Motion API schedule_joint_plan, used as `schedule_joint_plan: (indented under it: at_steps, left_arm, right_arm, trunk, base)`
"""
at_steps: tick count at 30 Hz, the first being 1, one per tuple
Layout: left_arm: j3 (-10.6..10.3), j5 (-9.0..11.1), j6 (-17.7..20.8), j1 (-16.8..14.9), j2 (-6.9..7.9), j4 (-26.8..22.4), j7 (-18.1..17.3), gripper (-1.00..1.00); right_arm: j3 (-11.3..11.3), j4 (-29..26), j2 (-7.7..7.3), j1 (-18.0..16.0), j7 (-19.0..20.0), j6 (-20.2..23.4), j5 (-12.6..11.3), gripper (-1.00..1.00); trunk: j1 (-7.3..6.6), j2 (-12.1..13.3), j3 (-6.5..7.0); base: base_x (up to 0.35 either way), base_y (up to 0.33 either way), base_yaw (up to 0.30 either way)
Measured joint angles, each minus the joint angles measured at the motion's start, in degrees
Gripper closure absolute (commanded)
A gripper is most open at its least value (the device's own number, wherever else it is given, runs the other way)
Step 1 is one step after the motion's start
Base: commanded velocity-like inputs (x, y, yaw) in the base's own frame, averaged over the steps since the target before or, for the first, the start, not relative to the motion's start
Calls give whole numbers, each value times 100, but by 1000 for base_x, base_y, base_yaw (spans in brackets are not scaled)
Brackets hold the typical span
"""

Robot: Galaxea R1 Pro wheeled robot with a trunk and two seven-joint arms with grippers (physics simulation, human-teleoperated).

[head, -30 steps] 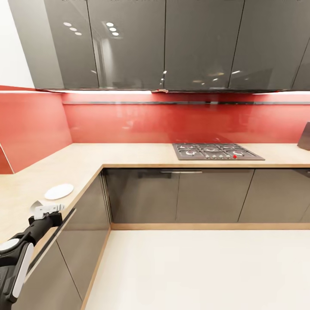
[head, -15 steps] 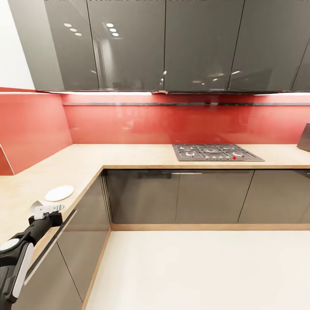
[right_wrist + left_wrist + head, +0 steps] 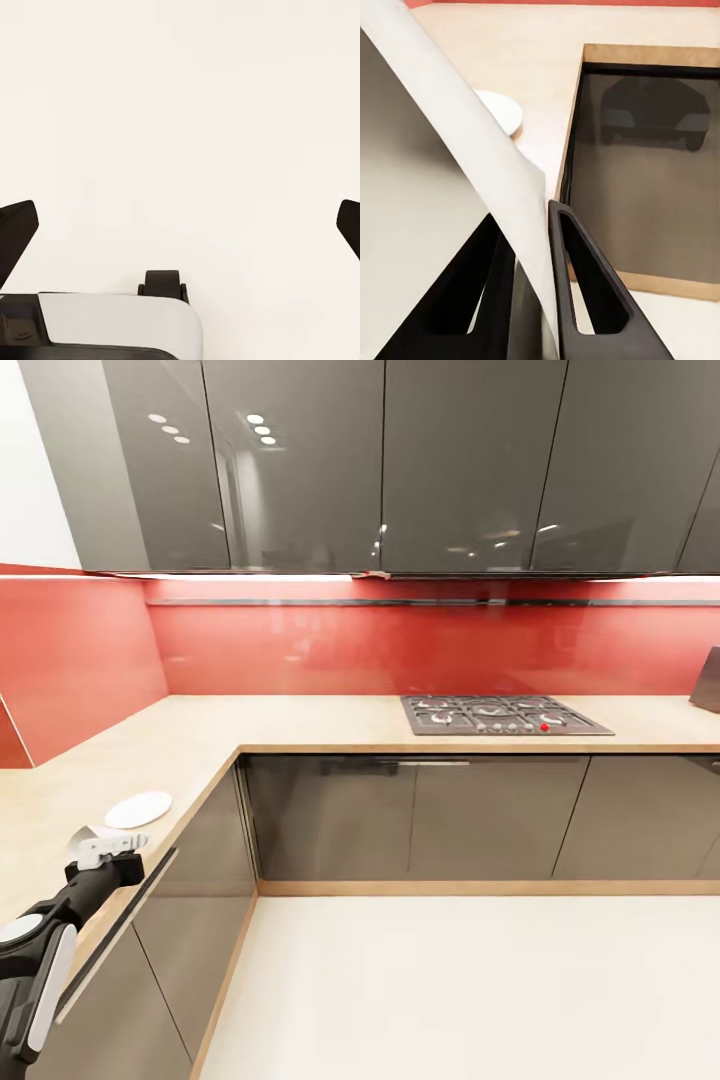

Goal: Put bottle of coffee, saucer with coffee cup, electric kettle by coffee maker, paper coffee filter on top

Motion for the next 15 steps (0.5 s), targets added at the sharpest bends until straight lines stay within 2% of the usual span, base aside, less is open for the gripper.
schedule_joint_plan:
  at_steps: [3, 10, 15]
  left_arm:
    - [4, 2, -7, 1, 0, -3, 1, 100]
    - [-3, -2, -8, 1, 1, -4, 0, 100]
    - [-4, -3, -11, 1, 0, -1, 0, 100]
  right_arm:
    - [0, 1, 1, -1, -2, -4, 0, -100]
    - [-1, 2, 1, -1, -8, -8, 0, -100]
    - [0, 0, 1, 0, -8, -8, 0, -100]
  trunk:
    - [2, 0, 0]
    - [0, 0, 0]
    - [2, 0, 0]
  base:
    - [-169, -118, 102]
    - [-41, -22, 236]
    - [-160, -133, 77]
